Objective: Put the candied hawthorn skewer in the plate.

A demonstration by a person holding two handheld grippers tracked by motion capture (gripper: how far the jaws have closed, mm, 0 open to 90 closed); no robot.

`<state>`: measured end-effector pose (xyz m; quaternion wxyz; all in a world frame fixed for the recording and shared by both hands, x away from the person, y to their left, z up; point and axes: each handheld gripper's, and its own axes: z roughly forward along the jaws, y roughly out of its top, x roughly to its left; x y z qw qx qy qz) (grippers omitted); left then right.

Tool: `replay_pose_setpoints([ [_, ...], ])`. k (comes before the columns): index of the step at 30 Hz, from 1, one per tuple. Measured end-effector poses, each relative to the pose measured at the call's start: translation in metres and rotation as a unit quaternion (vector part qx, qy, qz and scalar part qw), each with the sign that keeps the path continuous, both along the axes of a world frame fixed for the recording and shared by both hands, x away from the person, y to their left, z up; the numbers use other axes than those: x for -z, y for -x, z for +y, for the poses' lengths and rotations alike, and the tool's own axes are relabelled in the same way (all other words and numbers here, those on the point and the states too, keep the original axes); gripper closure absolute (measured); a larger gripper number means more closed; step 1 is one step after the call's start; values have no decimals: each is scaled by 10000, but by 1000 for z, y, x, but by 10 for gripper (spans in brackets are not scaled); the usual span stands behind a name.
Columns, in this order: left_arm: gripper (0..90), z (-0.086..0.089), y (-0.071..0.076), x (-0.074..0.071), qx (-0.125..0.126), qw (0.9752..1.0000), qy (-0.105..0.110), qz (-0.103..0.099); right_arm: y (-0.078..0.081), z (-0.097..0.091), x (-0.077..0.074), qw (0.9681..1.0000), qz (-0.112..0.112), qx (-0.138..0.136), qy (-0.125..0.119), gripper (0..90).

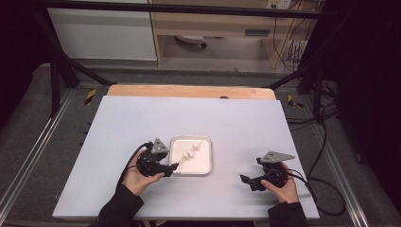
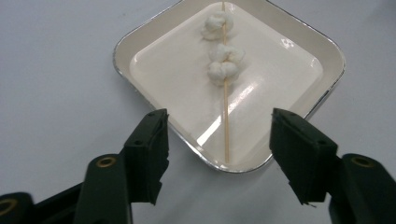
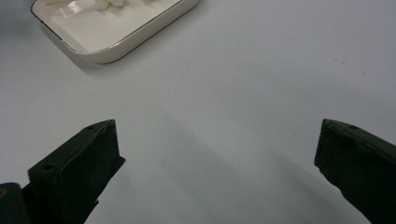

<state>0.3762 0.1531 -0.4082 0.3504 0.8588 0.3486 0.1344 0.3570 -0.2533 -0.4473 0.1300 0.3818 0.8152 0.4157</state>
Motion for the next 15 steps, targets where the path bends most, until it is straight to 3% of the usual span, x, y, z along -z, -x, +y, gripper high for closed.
replay_pose_setpoints([
  [5,267,18,4,1,25,10000,60,4,0,0,0,10000,7,2,-19,7],
  [15,157,60,16,19,-244,9996,18,110,1,-1,-1,10000,15,27,-25,7],
])
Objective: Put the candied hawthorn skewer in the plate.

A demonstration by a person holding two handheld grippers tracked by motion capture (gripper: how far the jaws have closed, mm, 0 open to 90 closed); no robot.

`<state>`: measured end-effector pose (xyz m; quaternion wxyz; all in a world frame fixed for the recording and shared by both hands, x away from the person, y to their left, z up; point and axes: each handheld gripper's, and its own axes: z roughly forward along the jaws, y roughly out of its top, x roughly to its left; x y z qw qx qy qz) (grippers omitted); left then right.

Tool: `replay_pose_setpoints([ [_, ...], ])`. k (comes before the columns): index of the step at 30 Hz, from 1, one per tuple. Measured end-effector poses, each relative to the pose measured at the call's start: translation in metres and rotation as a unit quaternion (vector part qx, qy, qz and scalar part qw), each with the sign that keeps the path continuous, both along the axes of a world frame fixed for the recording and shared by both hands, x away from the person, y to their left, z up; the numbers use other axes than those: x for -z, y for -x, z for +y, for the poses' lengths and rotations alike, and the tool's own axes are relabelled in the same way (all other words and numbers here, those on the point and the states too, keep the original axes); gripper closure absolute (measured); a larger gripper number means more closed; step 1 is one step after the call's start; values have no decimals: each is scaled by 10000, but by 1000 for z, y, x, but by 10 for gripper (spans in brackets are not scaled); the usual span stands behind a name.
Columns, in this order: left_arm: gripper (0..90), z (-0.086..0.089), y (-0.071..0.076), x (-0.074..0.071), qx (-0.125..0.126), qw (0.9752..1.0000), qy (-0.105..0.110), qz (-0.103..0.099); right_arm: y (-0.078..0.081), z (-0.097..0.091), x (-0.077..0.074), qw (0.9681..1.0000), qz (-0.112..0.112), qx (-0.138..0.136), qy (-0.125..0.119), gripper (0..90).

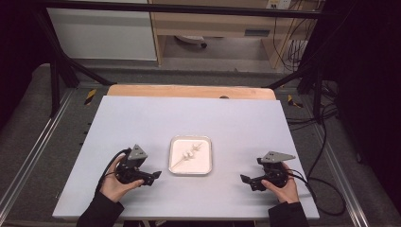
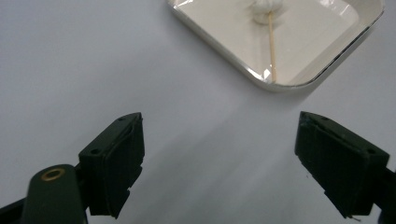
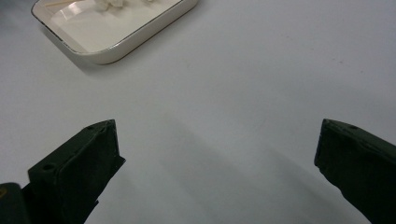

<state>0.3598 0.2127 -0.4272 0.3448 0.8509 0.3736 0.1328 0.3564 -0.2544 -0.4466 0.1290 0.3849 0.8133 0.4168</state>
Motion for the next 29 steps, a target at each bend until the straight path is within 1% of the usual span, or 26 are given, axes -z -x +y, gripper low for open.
replay_pose_setpoints([
  [3,154,11,4,4,-97,9999,123,-3,0,0,0,10000,27,16,-8,7],
  [5,145,18,7,6,-131,9998,153,-34,1,0,0,10000,36,7,-2,7],
  [6,115,20,8,7,-177,9997,140,-69,1,0,1,10000,43,11,-2,7],
  [7,67,23,9,8,-206,9997,113,-67,1,0,1,10000,55,6,-7,7],
  [8,44,26,10,10,-240,9996,122,-29,1,0,1,10000,56,10,2,7],
  [11,42,35,13,14,-331,9992,208,-9,1,0,2,10000,68,1,13,7],
  [13,42,41,13,18,-381,9988,308,15,2,0,2,10000,80,-16,32,7],
  [17,42,52,16,23,-428,9984,373,-39,3,0,3,10000,73,-42,48,7],
  [23,46,62,18,24,-514,9976,455,-102,4,1,4,9999,111,-62,66,7],
  [25,47,62,19,24,-497,9977,430,-152,4,1,5,9998,116,-72,116,7],
  [26,49,61,19,23,-482,9978,426,-157,5,1,5,9998,146,-53,110,7],
  [29,49,60,19,24,-464,9980,396,-137,4,0,6,9998,134,-55,105,7],
])
